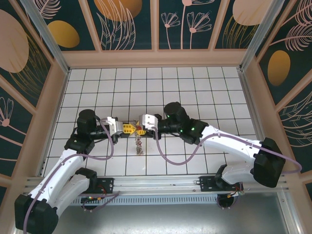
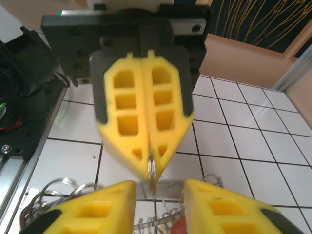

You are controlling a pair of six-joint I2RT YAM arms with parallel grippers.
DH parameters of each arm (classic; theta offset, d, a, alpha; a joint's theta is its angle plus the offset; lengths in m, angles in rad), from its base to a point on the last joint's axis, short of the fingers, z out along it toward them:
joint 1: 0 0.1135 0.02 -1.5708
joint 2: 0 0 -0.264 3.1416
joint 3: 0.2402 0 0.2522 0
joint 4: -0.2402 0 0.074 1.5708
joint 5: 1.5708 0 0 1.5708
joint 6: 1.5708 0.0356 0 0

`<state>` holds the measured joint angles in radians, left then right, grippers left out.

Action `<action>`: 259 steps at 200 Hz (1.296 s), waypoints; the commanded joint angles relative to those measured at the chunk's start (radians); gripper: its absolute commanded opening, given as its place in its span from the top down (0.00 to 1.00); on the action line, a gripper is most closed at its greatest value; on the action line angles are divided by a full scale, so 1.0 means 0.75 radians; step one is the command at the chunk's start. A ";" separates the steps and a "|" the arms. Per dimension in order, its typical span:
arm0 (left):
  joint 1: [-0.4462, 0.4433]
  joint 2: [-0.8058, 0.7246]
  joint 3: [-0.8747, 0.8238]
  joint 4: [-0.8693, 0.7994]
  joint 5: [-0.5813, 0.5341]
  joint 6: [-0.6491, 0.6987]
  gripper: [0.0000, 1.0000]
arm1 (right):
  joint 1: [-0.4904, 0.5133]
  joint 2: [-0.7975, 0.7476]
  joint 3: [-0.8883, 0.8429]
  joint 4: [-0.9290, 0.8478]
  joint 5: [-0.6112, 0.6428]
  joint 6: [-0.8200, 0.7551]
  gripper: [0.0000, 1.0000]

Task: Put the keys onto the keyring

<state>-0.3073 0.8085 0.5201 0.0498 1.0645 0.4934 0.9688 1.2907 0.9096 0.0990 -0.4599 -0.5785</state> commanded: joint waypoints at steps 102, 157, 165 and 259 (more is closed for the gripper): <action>-0.007 -0.049 -0.153 0.380 -0.375 -0.042 1.00 | -0.437 -0.293 -0.351 -0.095 0.484 1.223 0.04; -0.008 0.023 -0.151 0.422 -0.307 -0.187 1.00 | -0.409 0.095 -0.199 -0.395 0.347 1.404 0.47; -0.006 0.028 -0.147 0.416 -0.303 -0.187 1.00 | -0.402 0.134 -0.213 -0.380 0.325 1.427 0.53; -0.006 0.021 -0.156 0.392 -0.292 -0.178 1.00 | -0.462 0.442 -0.056 -0.380 0.212 1.259 0.63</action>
<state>-0.3080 0.8322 0.4091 0.2955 0.8108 0.3714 0.6323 1.5799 0.7948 -0.1669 -0.2474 0.3916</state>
